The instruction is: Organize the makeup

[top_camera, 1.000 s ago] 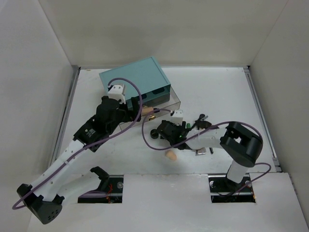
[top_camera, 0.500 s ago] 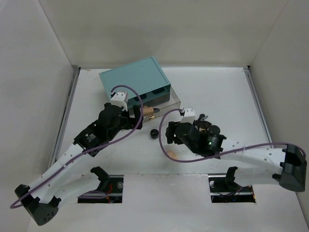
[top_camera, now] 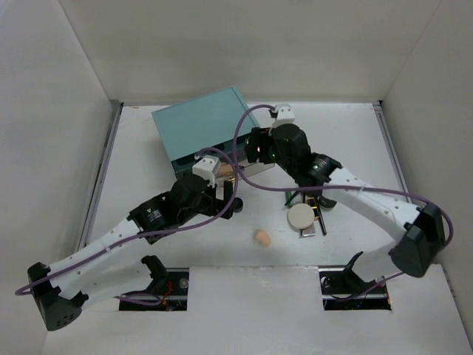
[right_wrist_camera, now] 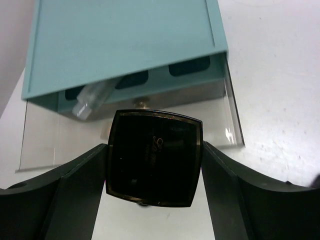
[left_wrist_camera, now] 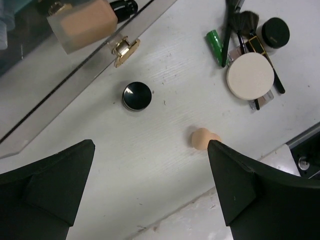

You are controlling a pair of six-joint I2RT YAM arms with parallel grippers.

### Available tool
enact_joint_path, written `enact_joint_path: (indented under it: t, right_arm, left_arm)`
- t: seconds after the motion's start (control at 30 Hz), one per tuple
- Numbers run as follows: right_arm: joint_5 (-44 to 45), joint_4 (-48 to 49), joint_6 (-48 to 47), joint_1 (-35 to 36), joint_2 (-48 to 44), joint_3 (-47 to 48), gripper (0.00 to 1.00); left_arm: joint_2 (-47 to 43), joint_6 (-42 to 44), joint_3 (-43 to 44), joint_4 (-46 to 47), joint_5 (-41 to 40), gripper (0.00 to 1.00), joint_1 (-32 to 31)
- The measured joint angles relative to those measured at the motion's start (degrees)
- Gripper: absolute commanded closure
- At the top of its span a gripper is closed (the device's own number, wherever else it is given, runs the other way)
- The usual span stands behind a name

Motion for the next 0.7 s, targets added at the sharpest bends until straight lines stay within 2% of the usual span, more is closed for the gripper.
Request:
enact_joint_path:
  t: [0.23, 0.5, 0.6, 0.7]
  right_arm:
    - [-3.0, 1.0, -2.2, -2.8, 12.9, 6.7, 0.58]
    - [-3.3, 0.5, -2.4, -4.1, 18.0, 7.6, 0.35]
    - [-3.2, 0.6, -2.6, -4.1, 18.0, 7.6, 0.20]
    - [-2.9, 0.6, -2.9, -4.1, 18.0, 7.6, 0.15]
  left_arm:
    - [3.7, -4.3, -2.4, 1.1, 0.0, 0.00, -3.5]
    - [8.7, -7.7, -4.5, 2.6, 0.0, 0.00, -4.7]
    - [11.3, -8.7, -4.8, 3.6, 0.0, 0.00, -4.6]
    - [14.7, -9.4, -4.8, 5.0, 0.0, 0.00, -4.6]
